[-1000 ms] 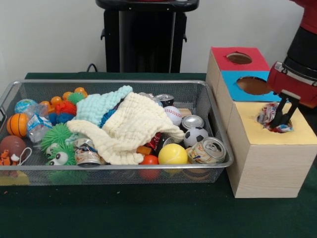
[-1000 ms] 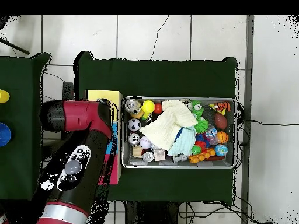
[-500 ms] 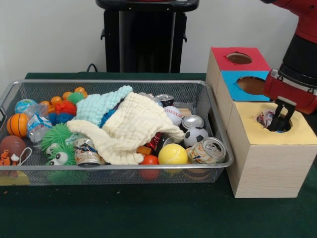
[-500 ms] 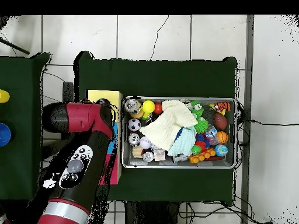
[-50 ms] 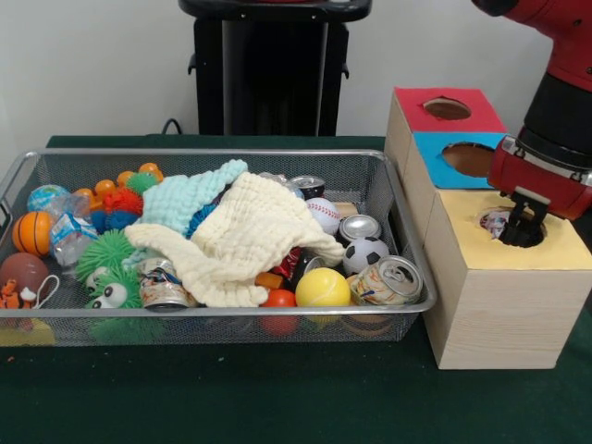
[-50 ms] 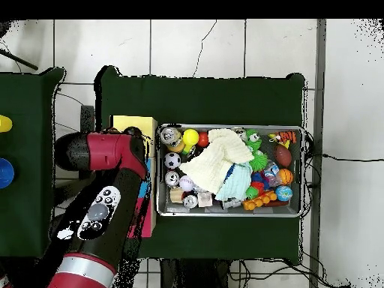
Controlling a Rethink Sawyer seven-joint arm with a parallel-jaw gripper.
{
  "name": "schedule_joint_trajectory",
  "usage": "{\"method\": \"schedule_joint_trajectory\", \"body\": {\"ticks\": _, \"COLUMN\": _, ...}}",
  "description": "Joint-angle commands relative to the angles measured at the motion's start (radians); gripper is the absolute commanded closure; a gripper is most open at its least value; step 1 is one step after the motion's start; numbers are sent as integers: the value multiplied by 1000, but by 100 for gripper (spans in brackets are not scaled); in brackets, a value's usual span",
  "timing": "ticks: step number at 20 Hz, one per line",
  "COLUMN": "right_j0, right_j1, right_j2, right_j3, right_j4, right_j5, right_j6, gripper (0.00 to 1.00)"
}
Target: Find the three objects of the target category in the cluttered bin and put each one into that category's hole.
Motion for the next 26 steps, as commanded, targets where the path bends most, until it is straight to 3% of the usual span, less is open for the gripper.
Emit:
{"method": "schedule_joint_trajectory", "body": {"ticks": 1, "right_j0": 5, "right_j1": 76, "right_j2": 133, "right_j3": 151, "right_j4": 42, "right_j5": -8, "right_j6": 233, "gripper": 100}}
{"method": "schedule_joint_trajectory", "body": {"ticks": 26, "right_j0": -29, "right_j1": 46, "right_j2": 171, "right_j3": 181, "right_j4": 61, "right_j5": 12, "right_j6": 177, "gripper": 100}}
